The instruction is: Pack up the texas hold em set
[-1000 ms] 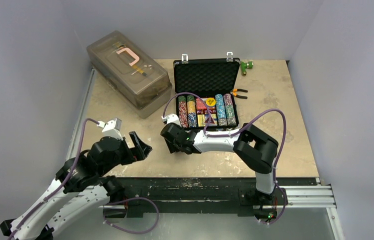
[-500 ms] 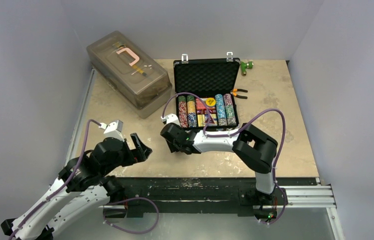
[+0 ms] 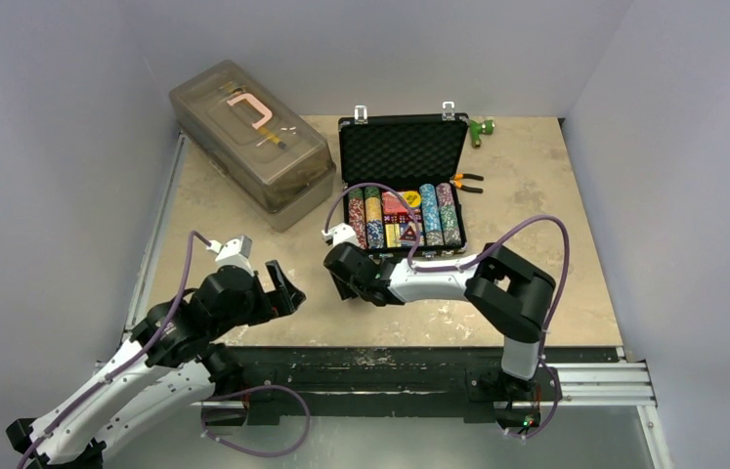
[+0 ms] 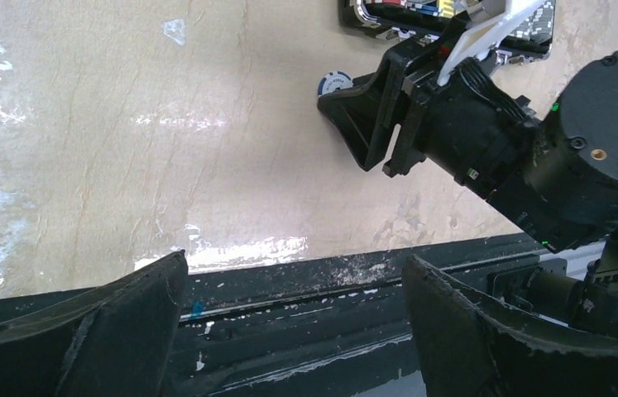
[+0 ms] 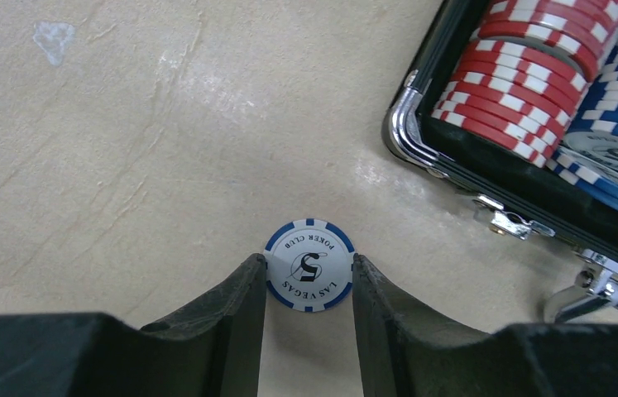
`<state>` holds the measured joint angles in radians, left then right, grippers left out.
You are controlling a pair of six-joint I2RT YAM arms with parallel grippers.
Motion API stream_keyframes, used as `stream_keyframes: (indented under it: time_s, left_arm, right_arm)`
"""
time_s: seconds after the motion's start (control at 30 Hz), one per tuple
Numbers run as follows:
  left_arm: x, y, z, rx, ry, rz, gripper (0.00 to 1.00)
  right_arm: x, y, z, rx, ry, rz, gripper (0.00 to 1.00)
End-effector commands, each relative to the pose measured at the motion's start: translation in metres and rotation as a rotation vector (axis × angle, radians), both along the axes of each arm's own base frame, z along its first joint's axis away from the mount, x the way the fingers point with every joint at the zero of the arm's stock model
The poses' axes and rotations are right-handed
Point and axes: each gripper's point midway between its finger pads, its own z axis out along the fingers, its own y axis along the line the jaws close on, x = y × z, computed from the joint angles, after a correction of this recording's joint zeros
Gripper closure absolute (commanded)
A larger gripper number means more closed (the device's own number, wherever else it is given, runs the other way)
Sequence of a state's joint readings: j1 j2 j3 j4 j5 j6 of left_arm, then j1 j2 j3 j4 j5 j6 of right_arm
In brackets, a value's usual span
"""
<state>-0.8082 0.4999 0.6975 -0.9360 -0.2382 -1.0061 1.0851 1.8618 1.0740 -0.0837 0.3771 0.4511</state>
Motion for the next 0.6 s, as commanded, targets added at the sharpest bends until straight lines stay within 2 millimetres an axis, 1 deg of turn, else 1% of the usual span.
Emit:
stream_keyframes:
  time_s: [0.0,0.07,0.17,0.27,0.4,0.53,0.57]
  left_arm:
    - [0.005,-0.012,0.005,-0.052,-0.005,-0.003,0.02]
    - [0.005,-0.015,0.003,-0.056,0.007,-0.012,0.02]
    - [0.008,-0.017,0.001,-0.063,0.027,-0.017,0.02]
    - [0.012,-0.02,-0.002,-0.093,0.043,-0.021,0.02]
    - [0.02,-0.031,-0.004,-0.193,0.069,-0.053,0.02]
    - [0.028,-0.044,-0.007,-0.278,0.096,-0.102,0.03]
    - [0.031,-0.049,-0.006,-0.306,0.101,-0.12,0.04]
  right_arm:
    - [0.008,0.005,0.035,0.091,-0.069,0.005,0.68]
    - [0.006,0.003,0.039,0.104,-0.074,0.012,0.68]
    - [0.003,-0.006,0.039,0.101,-0.073,0.014,0.68]
    - [0.002,-0.008,0.046,0.134,-0.088,0.021,0.68]
    - [-0.005,-0.015,0.052,0.156,-0.091,0.047,0.69]
    - [-0.014,-0.02,0.063,0.206,-0.091,0.091,0.69]
    - [-0.017,-0.022,0.069,0.224,-0.096,0.105,0.69]
